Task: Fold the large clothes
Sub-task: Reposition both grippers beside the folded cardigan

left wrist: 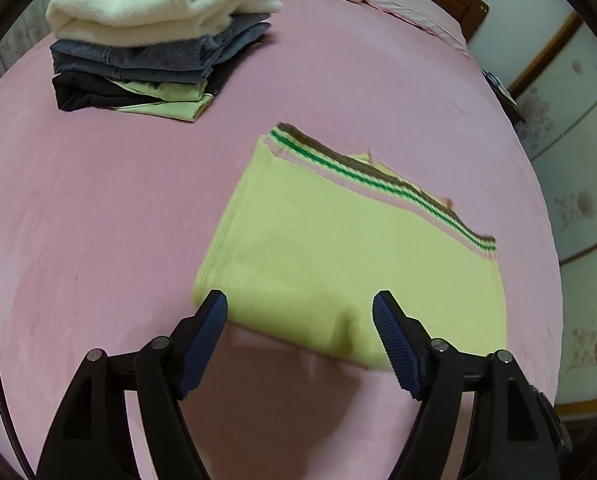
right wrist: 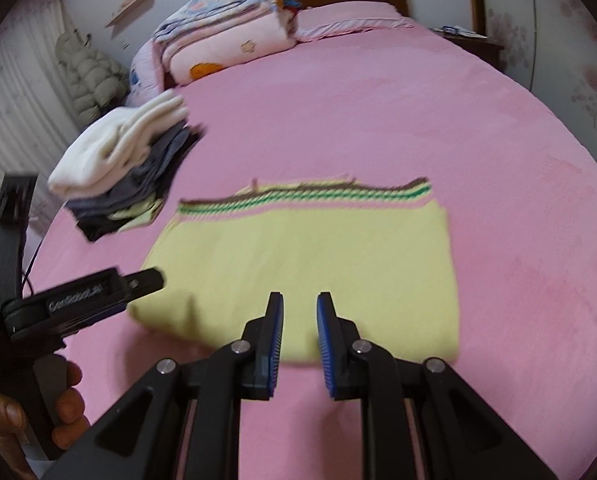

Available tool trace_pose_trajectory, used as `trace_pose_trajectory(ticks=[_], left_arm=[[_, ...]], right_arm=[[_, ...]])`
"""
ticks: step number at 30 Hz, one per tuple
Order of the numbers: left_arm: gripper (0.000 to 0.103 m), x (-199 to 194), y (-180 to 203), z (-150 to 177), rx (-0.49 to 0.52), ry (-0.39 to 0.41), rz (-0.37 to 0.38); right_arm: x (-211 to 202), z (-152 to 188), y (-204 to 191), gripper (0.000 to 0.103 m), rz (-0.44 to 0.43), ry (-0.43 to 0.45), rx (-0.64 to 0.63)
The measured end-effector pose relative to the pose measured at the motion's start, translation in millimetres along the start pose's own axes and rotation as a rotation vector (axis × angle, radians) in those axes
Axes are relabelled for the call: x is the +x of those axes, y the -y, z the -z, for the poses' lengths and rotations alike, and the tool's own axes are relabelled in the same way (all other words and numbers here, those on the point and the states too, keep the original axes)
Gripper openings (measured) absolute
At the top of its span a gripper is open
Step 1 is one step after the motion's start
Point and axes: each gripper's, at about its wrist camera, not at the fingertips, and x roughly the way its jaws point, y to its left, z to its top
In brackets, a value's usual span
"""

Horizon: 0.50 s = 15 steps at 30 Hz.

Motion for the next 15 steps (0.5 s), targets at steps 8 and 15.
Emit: trace_pose_trajectory(ticks=[8, 15], left_arm=[[0.077, -27.7, 7.0, 5.4, 0.051, -0.029, -0.002], [0.079, -9.2, -12.4, 18.3, -0.041, -0.075, 0.111]], right_arm=[[-24.4, 15.9, -16.6, 0.017, -0.010, -0.032, -0.009], [-26.5, 15.3, -18.5, 0.017, 0.011, -0.006, -0.005]])
